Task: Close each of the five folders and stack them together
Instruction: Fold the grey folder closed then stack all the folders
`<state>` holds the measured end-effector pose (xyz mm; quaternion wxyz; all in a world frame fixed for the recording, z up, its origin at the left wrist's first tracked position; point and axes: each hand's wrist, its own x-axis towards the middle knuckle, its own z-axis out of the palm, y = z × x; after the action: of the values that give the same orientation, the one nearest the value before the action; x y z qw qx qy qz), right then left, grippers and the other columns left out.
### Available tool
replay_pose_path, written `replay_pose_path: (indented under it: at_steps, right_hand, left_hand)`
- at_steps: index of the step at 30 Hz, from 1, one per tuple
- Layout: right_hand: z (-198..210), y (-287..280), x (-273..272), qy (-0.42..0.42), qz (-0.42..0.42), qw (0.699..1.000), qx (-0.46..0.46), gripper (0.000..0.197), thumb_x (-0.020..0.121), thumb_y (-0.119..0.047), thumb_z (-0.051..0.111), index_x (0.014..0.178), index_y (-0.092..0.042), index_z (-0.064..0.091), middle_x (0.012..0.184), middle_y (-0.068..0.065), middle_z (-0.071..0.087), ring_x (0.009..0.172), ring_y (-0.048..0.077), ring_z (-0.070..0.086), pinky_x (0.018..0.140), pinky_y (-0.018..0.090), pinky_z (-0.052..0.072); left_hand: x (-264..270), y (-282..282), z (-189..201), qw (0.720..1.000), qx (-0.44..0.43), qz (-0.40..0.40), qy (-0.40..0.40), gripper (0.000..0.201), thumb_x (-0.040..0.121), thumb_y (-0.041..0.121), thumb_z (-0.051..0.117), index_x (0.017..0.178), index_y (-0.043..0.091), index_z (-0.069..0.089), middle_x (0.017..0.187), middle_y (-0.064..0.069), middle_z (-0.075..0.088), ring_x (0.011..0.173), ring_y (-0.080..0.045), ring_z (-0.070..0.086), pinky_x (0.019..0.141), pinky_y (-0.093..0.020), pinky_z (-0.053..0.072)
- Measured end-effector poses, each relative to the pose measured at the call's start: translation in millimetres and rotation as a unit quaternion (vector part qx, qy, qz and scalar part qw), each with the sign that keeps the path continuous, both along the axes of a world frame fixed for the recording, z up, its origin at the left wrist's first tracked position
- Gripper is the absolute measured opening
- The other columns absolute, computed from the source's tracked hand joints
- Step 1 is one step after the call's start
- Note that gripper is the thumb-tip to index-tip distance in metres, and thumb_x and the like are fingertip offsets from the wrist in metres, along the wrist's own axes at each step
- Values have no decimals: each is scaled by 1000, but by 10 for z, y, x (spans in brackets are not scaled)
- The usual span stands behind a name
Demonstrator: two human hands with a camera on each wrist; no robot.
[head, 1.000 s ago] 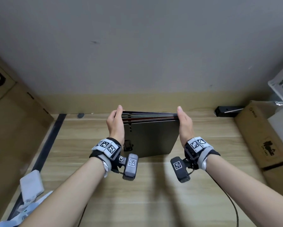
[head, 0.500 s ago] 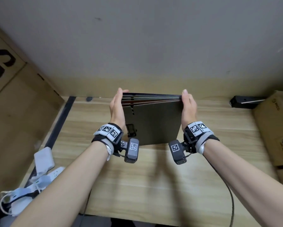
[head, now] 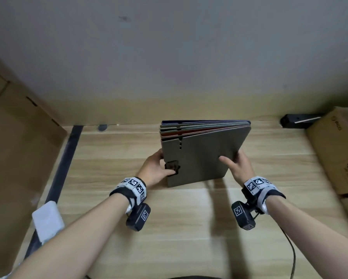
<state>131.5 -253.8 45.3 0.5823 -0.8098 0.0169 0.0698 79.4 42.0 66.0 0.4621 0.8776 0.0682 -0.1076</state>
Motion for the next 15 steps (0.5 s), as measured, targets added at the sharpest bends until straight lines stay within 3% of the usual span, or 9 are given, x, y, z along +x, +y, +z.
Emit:
replay_pose_path:
  at_steps: [4,6,9,12,13,15]
  right_hand:
    - [-1,155,77,6,-16,999,-43,45,85,-16,72,126,-11,56,121,0,67,108,5,64,96,30,52]
    - [54,337,86,11,-22,998,-53,43,84,-20,72,124,-12,58,119,1,68,107,12,65,93,32,52]
    - [109,745,119,29,-8,997,-65,39,85,-23,72,120,-10,60,115,1,69,103,14,66,89,29,54]
    - [69,1223,133,70,14,995,-65,33,88,-23,70,116,-8,63,114,5,71,101,17,68,90,34,53]
    - [27,1392,135,85,25,994,-69,33,87,-26,71,115,-8,64,113,5,71,99,17,68,91,36,54]
    - [-110,1722,140,108,43,990,-82,44,81,-41,73,113,-11,66,108,2,73,97,17,70,91,42,55]
  left_hand:
    - [135,263,-33,999,-40,-31,6,58,72,20,84,122,26,58,110,13,66,104,-9,62,92,-24,46]
    - [161,474,-5,997,-66,-34,17,54,75,23,82,123,27,57,112,10,67,105,-9,62,94,-23,47]
    - [165,904,35,990,-123,-30,57,44,84,22,75,123,22,55,106,15,65,98,6,61,81,-7,46]
    - [162,1348,10,986,-146,6,81,42,88,32,70,124,15,57,112,8,67,103,-2,63,88,-15,49]
    - [154,1494,-32,984,-151,29,89,52,86,41,70,128,12,57,118,5,67,108,-6,63,96,-23,50]
    - [104,1779,-169,979,-152,80,107,91,71,69,69,138,10,52,135,-3,61,120,-13,59,107,-37,46]
